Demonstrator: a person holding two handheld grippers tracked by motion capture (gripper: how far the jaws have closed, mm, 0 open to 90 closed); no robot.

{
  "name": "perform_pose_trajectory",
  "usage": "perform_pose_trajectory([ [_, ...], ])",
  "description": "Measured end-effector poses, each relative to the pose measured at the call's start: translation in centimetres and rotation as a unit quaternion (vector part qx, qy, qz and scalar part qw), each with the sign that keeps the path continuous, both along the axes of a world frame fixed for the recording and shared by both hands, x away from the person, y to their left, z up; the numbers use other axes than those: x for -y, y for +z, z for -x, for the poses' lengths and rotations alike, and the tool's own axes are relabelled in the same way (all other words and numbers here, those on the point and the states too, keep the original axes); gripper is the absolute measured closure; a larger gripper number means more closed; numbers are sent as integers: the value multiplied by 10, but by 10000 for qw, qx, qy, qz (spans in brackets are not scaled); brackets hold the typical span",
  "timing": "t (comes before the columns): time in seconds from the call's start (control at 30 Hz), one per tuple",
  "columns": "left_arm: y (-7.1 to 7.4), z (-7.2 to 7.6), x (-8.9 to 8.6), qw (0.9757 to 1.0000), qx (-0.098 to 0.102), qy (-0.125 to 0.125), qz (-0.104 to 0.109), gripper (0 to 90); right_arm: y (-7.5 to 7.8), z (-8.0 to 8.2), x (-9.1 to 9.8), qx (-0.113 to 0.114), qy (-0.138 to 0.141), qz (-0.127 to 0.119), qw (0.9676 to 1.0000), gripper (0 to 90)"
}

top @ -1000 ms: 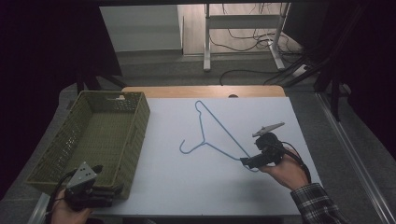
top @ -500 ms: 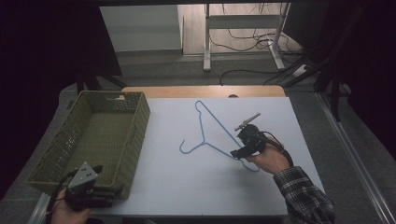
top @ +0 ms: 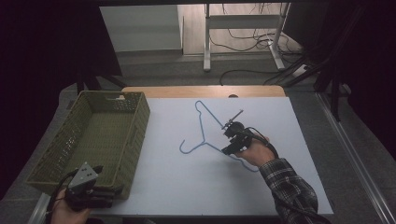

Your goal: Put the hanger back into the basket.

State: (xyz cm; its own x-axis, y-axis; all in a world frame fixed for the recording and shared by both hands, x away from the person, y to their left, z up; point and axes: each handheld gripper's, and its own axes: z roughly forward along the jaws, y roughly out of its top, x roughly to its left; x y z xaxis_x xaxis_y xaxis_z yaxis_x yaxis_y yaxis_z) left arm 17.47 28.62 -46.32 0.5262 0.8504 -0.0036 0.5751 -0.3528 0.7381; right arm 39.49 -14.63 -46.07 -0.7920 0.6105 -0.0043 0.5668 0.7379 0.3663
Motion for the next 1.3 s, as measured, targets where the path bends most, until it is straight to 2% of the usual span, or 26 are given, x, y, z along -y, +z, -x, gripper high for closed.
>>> perform_pose_trajectory([
  [0.33, 0, 0, 0, 10000, -10, -1, -2, 20, -9, -8, -19, -99, 138, 103, 9998, 497],
  [0.73, 0, 0, 0, 10000, -13, -6, -21, 21, -23, -14, -24, -181, 209, 337, 9990, 572],
  [1.03, 0, 0, 0, 10000, -14, -4, -38, 21, -36, -18, -28, -230, 281, 528, 9979, 674],
  [1.2, 0, 0, 0, 10000, -17, -1, -49, 22, -36, -19, -30, -270, 285, 583, 9975, 714],
  [1.23, 0, 0, 0, 10000, -16, 3, -54, 22, -36, -20, -32, -344, 331, 626, 9969, 750],
  [1.3, 0, 0, 0, 10000, -17, 4, -57, 22, -36, -20, -34, -352, 351, 712, 9962, 799],
])
